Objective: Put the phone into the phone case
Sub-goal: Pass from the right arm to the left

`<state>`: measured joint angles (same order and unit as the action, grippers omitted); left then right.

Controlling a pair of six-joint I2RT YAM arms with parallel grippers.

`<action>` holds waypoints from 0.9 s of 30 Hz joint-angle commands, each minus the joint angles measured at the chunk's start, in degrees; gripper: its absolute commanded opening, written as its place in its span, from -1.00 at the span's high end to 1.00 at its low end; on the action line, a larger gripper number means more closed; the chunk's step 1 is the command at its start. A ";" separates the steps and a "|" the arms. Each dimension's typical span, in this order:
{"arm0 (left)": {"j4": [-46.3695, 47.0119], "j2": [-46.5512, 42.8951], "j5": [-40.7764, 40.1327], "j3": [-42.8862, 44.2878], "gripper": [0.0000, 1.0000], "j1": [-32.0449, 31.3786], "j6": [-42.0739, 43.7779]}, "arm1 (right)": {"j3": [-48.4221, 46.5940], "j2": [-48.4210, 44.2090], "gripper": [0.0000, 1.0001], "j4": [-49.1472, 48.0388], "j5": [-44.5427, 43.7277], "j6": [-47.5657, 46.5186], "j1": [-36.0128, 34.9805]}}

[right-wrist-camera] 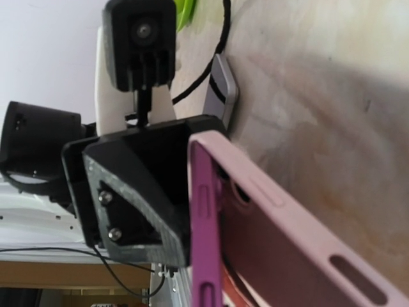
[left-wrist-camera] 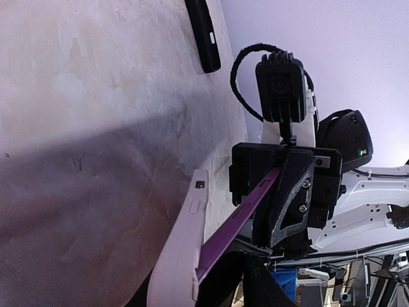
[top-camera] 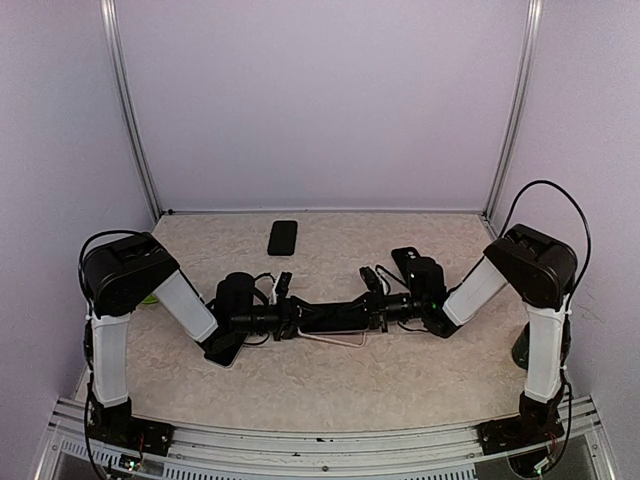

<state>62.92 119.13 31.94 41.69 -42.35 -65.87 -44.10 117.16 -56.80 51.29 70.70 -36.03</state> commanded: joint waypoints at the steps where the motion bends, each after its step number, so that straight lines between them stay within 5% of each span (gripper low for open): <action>1: 8.41 -0.98 3.01 0.24 0.32 -0.35 -0.33 | 0.90 1.96 1.00 -2.21 1.86 -0.14 -0.92; 9: 12.01 -1.18 3.88 -0.96 0.47 -0.37 -2.55 | 1.06 2.45 1.00 -2.53 1.93 -1.50 -0.93; 27: 12.84 -2.76 3.33 -2.14 0.77 -0.35 -3.35 | 1.47 1.00 0.58 -0.54 1.67 -3.74 -0.97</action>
<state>70.04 119.09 34.28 39.44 -42.22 -69.43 -43.22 118.02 -59.88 53.04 68.60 -36.01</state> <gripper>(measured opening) 0.208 0.198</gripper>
